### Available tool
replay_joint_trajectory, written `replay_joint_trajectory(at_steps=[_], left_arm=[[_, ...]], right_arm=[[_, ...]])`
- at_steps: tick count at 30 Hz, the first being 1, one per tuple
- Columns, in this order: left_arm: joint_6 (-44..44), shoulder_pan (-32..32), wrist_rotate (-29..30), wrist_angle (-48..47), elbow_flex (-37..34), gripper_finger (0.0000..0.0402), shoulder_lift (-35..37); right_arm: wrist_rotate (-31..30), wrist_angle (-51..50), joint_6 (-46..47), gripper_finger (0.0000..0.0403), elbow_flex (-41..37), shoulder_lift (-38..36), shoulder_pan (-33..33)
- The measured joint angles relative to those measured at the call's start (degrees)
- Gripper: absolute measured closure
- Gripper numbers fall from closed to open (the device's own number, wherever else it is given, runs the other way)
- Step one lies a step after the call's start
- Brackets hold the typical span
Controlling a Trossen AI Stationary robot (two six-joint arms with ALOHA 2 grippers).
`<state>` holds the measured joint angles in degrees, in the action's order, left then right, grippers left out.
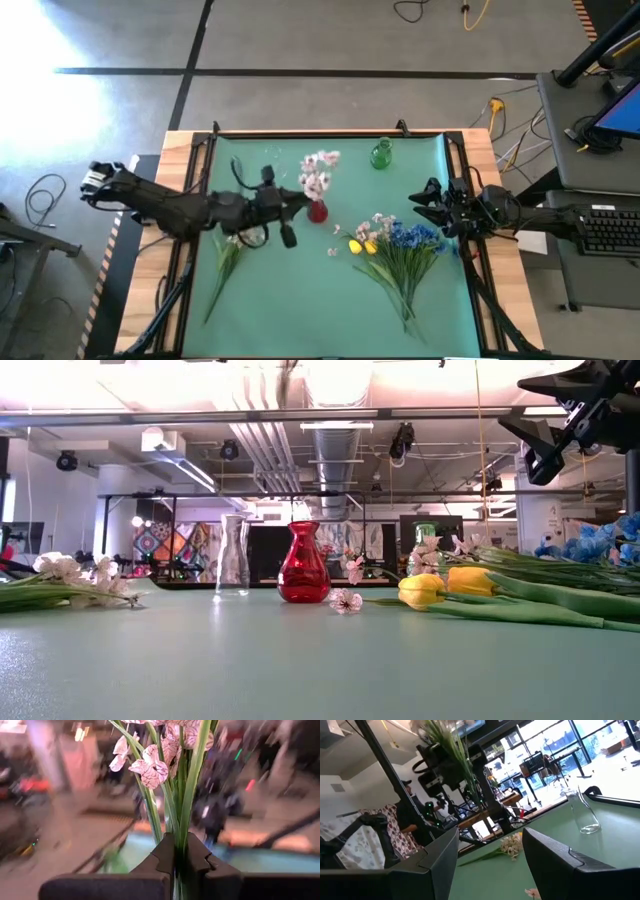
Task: Sort flowers into vase by color
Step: Put the white flowers into the red vase
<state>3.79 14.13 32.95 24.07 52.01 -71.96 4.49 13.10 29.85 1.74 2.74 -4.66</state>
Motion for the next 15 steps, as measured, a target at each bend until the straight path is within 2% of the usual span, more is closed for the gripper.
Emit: replay_joint_trajectory(at_steps=[3, 6, 11, 15], left_arm=[[1.68, -4.18, -7.65, 13.63, -5.52, 0.0401, 0.03], [2.08, -8.6, -12.13, 21.12, -10.51, 0.0401, -0.11], [3.26, -14.23, -15.51, 27.61, -16.03, 0.0401, -0.17], [2.26, -16.82, -15.52, 28.11, -17.47, 0.0401, -0.52]], right_arm=[[-0.02, 0.0, 0.0, 0.019, 0.0, 0.0, 0.02], [-0.04, -0.02, 0.0, 0.019, 0.0, 0.0, 0.02], [-0.09, -0.46, 0.0, 0.019, 0.0, 0.02, 0.01], [-0.11, -0.61, 0.0, 0.019, 0.0, 0.02, 0.02]])
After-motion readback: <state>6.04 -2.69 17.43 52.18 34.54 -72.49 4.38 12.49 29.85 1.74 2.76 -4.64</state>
